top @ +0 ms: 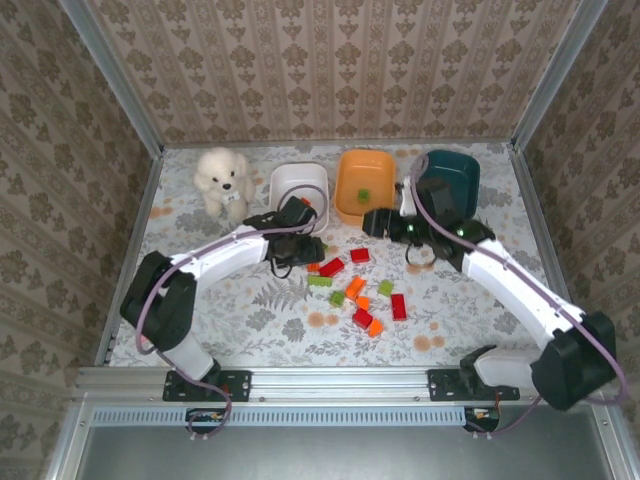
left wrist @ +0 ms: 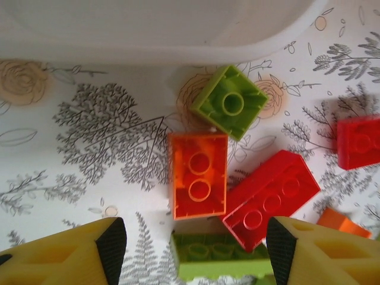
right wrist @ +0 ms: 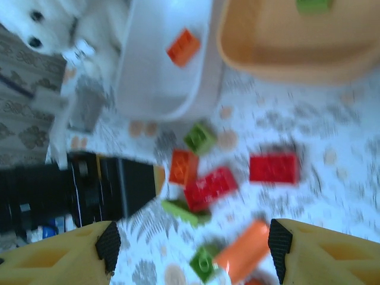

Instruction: Sort the legos into containers by color

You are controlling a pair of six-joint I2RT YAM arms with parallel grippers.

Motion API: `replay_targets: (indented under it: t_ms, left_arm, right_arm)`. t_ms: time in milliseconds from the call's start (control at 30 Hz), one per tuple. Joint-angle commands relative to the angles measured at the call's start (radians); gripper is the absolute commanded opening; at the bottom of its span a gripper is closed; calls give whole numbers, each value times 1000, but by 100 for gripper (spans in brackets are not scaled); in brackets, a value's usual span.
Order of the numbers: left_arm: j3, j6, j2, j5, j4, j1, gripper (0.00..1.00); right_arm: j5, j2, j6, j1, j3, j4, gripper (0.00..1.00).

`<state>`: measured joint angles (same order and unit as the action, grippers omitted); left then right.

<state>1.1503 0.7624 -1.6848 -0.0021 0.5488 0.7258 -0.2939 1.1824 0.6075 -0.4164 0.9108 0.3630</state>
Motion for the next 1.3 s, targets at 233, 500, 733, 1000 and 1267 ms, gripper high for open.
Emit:
replay_targets:
  t_ms: [233, 500, 733, 1000, 1267]
  left_arm:
    - [123, -15, -180, -72, 84, 22, 64]
    - [172, -11, -254, -98, 85, 27, 57]
    - [175, -20, -290, -101, 99, 37, 41]
    - [141, -34, -119, -191, 157, 57, 30]
    - [259, -88, 3, -164, 211, 0, 28]
  right_arm:
    - [-43, -251, 66, -1, -131, 67, 72]
    - [-55, -243, 60, -2, -127, 71, 72]
    - [-60, -214, 54, -1, -120, 68, 72]
    - [-40, -221, 39, -1, -103, 101, 71]
    - [-4, -251, 17, -2, -84, 161, 71]
